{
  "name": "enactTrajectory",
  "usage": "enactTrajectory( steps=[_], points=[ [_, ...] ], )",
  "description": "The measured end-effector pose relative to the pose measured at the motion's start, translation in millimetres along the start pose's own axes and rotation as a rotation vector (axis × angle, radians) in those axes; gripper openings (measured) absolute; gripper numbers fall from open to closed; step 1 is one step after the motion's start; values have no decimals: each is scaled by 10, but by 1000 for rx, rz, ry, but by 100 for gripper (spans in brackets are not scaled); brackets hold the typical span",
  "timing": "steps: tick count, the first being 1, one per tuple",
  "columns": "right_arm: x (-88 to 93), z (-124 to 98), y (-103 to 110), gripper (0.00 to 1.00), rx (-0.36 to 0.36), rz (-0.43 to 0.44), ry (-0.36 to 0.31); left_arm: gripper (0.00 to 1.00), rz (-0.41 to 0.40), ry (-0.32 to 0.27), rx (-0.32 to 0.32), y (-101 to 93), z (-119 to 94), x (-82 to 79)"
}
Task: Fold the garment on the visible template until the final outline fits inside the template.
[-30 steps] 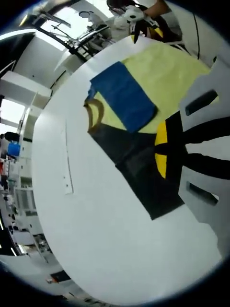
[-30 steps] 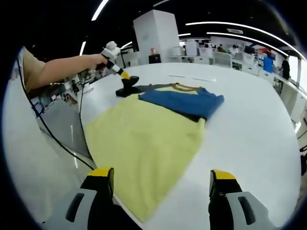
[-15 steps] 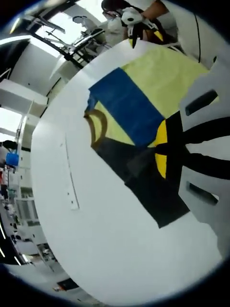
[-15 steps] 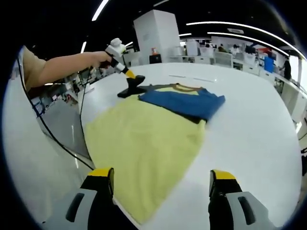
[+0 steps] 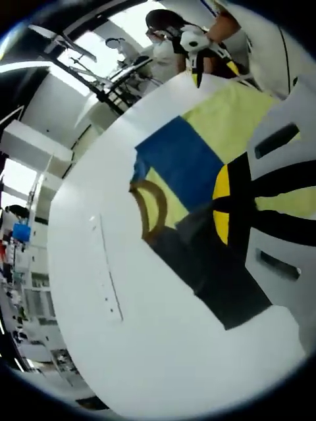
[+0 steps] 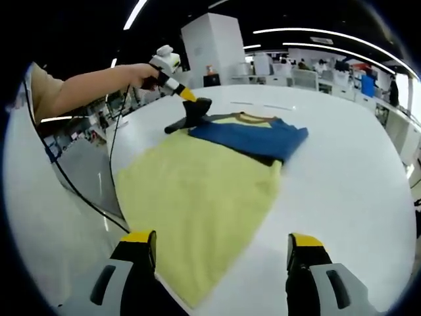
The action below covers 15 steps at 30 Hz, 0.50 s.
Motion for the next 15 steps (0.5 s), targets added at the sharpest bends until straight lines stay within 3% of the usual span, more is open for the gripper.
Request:
enactTrajectory(
  steps=[15],
  points=[
    [24,-18,-61,81,4,13,-8,1,61,9,36,-205,148,-243]
  ],
)
Point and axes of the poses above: the point that each gripper's makers call its tool centre point, and the gripper's own axes: z roughly forward along the fingers, y roughly to its left, x roughly out of its underside, the point moved 9 cm from there along -z, roughly backward along the fingers, and after that the axes turned 10 degrees about z, right-handed, at the moved point
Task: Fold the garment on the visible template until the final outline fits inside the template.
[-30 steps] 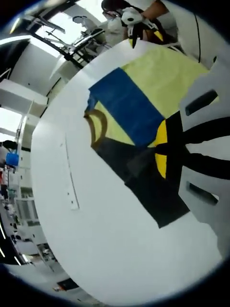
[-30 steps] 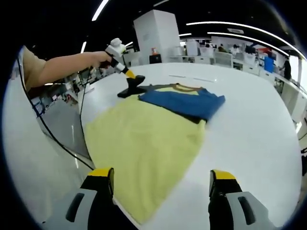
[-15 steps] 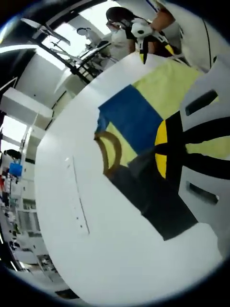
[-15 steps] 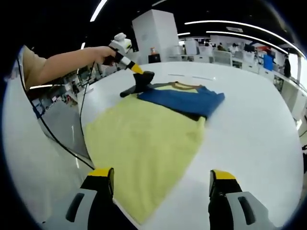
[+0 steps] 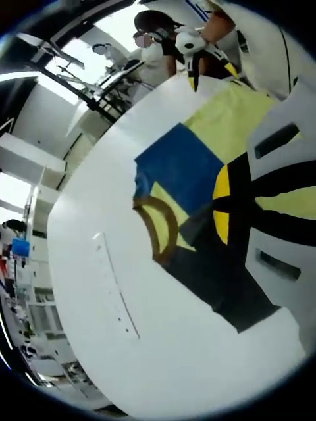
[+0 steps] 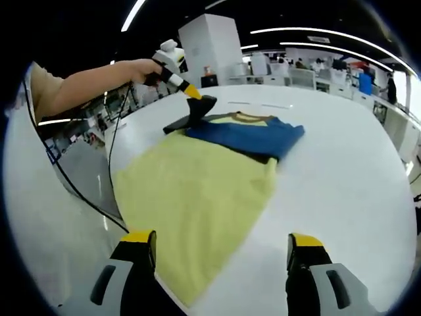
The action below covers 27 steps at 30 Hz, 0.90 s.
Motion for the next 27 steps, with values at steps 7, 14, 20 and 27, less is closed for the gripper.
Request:
enactTrajectory(
  steps=[7,14,20,27],
  points=[
    [9,2,-9,81,-3,3,-1,1,32,11,14,-79,72,-108],
    [25,-14,-26,81,-2,9,-6,1,56,16,27,-151,134,-199],
    [39,-33,-38,81,0,11,-5,1,77,16,45,-229,195,-289],
    [53,-65,-70,80,9,17,-4,1,96,12,60,-294,247,-397]
  ],
)
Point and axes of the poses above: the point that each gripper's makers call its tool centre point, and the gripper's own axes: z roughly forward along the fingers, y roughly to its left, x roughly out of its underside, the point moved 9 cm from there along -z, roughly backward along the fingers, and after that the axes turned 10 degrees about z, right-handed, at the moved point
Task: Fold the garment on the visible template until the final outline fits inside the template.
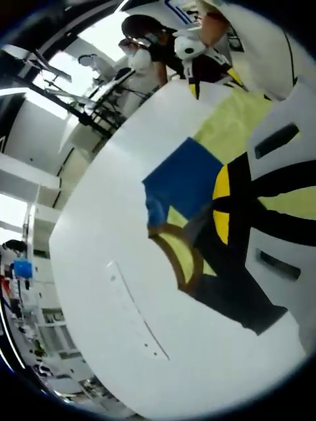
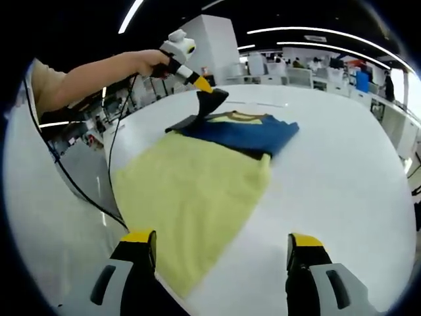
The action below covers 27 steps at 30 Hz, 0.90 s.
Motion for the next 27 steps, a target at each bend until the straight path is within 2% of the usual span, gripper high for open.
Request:
enactTrajectory(
  steps=[11,27],
  points=[
    [-24,-7,-21,80,0,0,-6,1,39,-2,34,-143,132,-193],
    [35,-43,-55,80,7,15,-8,1,87,2,66,-297,291,-416]
  ],
)
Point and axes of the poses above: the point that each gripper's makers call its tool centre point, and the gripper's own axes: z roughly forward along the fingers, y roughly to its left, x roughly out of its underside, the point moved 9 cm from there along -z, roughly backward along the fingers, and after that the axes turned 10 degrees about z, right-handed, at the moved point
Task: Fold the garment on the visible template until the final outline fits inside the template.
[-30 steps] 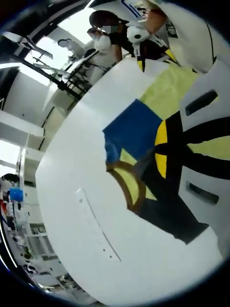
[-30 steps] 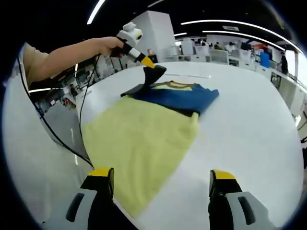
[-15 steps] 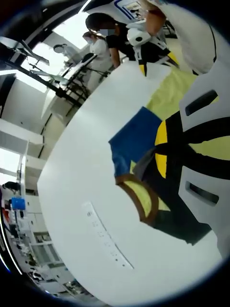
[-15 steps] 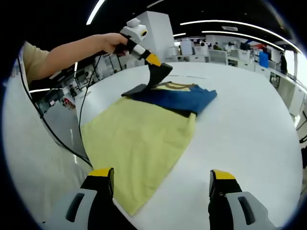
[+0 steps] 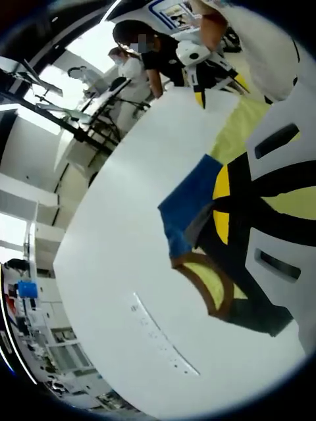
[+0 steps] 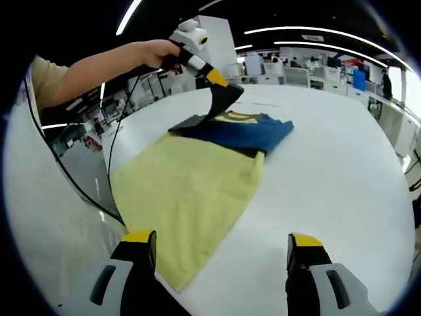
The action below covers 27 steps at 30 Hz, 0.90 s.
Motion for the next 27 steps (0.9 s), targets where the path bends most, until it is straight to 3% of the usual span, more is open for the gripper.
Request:
enactTrajectory(
  steps=[18,27],
  points=[
    [21,-46,-31,80,4,8,-11,1,16,10,33,-119,248,-144],
    [9,-60,-48,80,4,8,-11,1,-7,25,38,-106,435,-124]
  ],
)
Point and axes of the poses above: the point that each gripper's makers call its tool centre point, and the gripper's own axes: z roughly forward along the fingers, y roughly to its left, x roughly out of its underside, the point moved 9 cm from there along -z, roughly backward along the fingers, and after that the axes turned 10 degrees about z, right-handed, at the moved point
